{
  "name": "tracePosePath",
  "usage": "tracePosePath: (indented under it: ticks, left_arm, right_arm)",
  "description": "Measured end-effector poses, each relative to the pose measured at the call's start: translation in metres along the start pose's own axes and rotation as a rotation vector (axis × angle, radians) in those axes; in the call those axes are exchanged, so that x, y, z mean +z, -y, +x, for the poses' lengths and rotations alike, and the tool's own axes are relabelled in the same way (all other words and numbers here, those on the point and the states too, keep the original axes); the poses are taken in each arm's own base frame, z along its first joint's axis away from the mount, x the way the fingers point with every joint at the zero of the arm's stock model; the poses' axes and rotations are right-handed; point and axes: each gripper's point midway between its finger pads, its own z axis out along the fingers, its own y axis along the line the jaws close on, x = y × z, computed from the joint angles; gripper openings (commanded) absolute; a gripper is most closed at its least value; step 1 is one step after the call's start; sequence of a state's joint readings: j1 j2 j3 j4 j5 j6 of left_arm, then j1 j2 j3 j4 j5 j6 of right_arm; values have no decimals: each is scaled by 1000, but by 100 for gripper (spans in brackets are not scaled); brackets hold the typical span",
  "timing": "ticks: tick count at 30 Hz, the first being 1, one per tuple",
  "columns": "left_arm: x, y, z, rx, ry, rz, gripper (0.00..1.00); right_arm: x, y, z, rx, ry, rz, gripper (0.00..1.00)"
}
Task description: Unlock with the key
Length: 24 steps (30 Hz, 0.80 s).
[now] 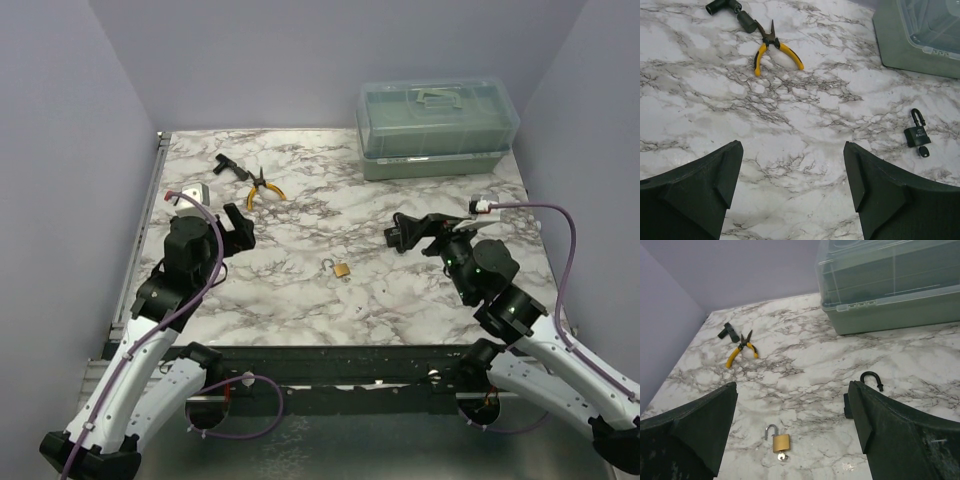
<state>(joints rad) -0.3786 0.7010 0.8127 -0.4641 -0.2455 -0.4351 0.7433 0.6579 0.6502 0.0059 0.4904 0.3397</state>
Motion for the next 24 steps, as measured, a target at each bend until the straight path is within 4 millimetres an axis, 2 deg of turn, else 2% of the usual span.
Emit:
tracePosePath:
  ticks: [6,20,24]
  left_arm:
    - [-2,0,-8,-3,38,3,89]
    - [4,1,-6,-1,29,-1,89]
    - [5,1,-4,0,26,-2,89]
  right_arm:
    - [3,-1,4,-6,-10,0,100]
    - [13,-9,17,-35,-52,-27,100]
    - [12,-15,12,-26,-47,-52,100]
